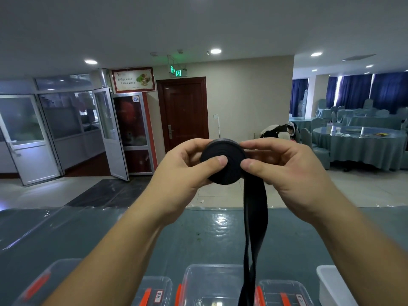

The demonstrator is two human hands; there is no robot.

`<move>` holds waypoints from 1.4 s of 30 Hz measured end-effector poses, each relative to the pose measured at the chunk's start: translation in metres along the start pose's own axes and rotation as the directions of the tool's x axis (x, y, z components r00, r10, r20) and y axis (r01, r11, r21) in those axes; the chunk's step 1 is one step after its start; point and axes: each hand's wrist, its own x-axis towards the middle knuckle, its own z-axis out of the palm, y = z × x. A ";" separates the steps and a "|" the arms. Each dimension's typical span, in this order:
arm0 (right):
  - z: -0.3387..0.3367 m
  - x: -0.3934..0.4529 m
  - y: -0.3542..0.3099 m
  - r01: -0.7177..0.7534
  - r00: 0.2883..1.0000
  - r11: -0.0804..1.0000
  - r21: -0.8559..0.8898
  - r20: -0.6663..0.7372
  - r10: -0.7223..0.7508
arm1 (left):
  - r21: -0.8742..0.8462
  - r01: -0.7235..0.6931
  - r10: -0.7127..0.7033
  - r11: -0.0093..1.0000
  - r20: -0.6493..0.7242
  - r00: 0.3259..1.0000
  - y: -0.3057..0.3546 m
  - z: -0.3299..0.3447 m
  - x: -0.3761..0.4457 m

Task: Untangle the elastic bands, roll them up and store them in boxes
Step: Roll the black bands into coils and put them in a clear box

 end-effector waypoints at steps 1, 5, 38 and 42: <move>0.000 0.000 -0.001 -0.003 1.000 1.000 -0.031 0.008 0.004 | -0.002 0.035 -0.035 0.999 0.016 0.999 0.001 -0.001 0.000; 0.004 0.000 0.001 -0.022 1.000 0.999 -0.032 0.011 0.022 | -0.002 0.080 -0.079 0.997 0.098 0.992 0.003 -0.011 0.003; 0.010 0.011 -0.015 0.002 0.999 0.992 -0.122 0.037 0.002 | 0.050 -0.091 0.089 0.995 0.035 0.995 0.012 -0.010 0.007; 0.005 0.014 -0.026 0.028 0.993 0.989 -0.146 0.119 -0.011 | 0.142 -0.104 0.098 0.984 0.044 0.994 0.006 -0.007 0.005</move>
